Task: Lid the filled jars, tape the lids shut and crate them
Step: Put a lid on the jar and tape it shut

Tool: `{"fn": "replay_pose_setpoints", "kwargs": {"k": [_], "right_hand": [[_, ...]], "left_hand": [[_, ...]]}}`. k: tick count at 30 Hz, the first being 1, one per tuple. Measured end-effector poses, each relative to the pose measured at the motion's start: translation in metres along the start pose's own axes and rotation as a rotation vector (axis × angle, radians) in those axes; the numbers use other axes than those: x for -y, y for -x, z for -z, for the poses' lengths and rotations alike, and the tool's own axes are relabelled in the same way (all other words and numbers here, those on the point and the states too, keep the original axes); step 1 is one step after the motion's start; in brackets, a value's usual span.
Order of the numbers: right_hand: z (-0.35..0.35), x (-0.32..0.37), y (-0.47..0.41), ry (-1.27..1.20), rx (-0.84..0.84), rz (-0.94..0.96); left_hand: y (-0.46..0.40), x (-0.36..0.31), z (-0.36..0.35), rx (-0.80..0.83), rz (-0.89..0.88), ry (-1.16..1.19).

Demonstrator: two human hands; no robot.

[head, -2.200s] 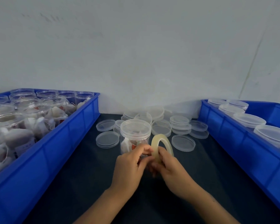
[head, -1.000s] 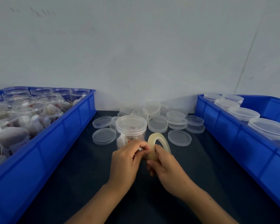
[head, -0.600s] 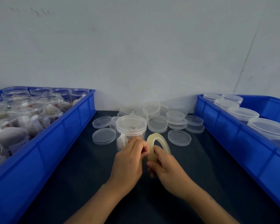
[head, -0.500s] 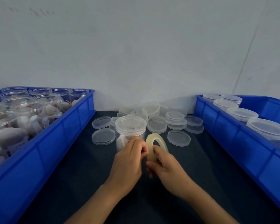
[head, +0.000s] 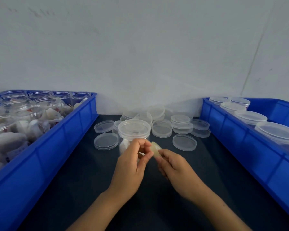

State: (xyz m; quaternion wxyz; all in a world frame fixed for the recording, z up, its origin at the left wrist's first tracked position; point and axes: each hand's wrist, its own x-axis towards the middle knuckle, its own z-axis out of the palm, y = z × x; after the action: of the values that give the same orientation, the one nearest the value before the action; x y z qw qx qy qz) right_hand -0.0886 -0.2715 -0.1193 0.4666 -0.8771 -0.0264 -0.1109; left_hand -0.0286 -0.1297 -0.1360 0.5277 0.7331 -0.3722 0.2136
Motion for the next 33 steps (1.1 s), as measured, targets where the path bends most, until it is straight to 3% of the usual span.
{"fn": "replay_pose_setpoints", "kwargs": {"k": [4,17,23,27,33], "right_hand": [[0.001,0.004,0.002,0.019,0.003,0.023],[0.024,0.005,-0.001,0.397,0.053,-0.026],[0.032,0.000,-0.003,0.512,-0.029,-0.077],[0.027,0.003,-0.002,0.625,-0.114,0.113],[0.020,0.006,-0.004,0.518,-0.213,0.105]], "left_hand": [[-0.001,-0.004,0.003,0.025,-0.028,-0.011],[-0.009,-0.011,0.011,-0.180,0.019,-0.099],[-0.010,-0.012,0.018,-0.170,-0.099,-0.228],[-0.009,-0.007,0.023,-0.145,-0.170,-0.272],[-0.009,-0.006,0.024,-0.155,-0.123,-0.235]]}}
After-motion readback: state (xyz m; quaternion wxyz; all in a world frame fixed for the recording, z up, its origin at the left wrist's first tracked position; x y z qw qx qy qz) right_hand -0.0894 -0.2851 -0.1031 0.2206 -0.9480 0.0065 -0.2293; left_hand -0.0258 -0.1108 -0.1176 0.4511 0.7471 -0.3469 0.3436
